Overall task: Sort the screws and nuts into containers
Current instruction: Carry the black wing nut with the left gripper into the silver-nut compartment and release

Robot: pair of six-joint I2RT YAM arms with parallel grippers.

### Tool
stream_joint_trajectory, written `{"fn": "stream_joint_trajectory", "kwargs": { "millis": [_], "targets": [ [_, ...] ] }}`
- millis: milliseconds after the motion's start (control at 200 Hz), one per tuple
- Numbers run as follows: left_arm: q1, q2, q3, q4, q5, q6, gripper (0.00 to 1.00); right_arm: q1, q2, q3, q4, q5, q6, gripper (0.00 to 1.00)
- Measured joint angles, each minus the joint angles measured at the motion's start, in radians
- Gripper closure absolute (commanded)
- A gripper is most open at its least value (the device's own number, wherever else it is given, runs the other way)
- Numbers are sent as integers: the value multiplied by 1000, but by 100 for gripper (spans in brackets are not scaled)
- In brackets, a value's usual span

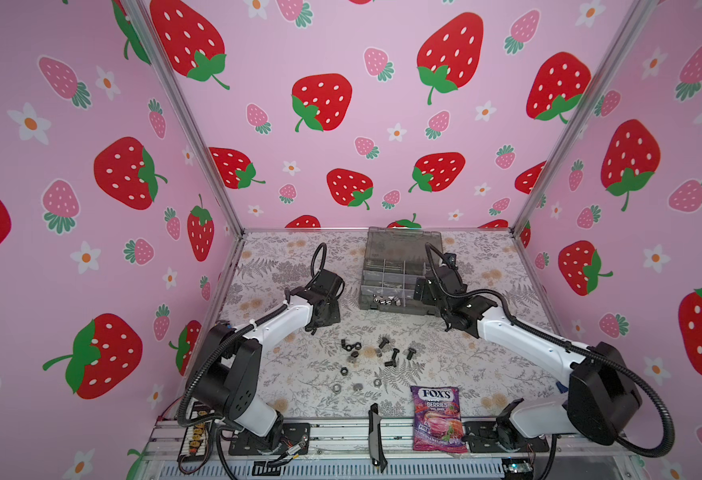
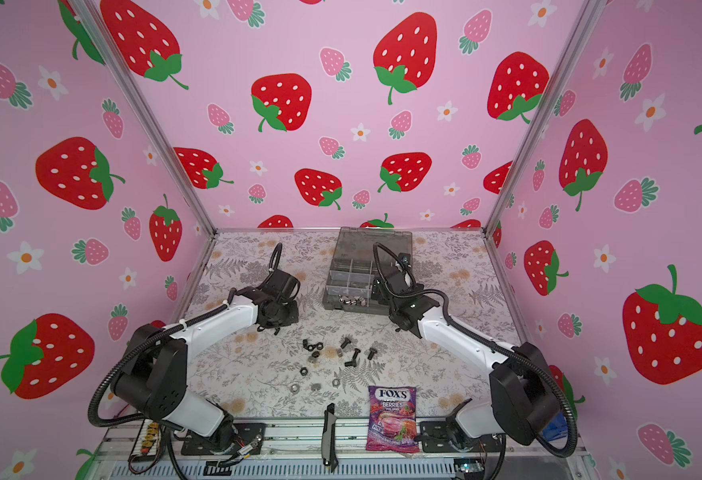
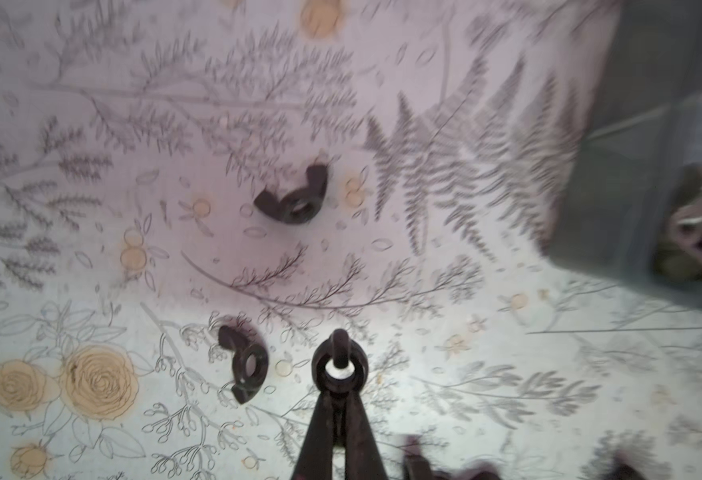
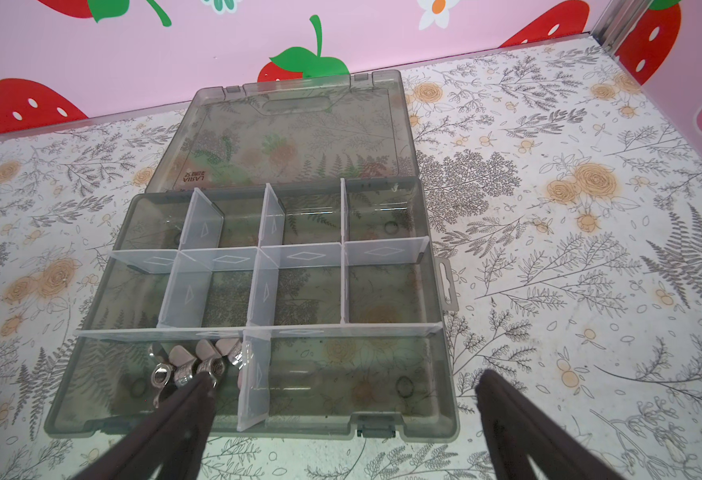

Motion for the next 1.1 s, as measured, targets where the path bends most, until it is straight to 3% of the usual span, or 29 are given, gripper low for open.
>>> {"fn": "stream_joint_trajectory", "kwargs": {
  "millis": [170, 715, 1095],
  "targets": [
    [-28, 51, 164, 4, 0, 21, 100, 0, -31, -19, -3, 10, 21, 0],
    [-140, 479, 682, -74, 2, 100, 100, 0, -71, -39, -8, 21, 51, 0],
    [-143, 641, 802, -120, 12, 114, 100, 0, -71, -39, -8, 21, 58, 0]
  ]
}}
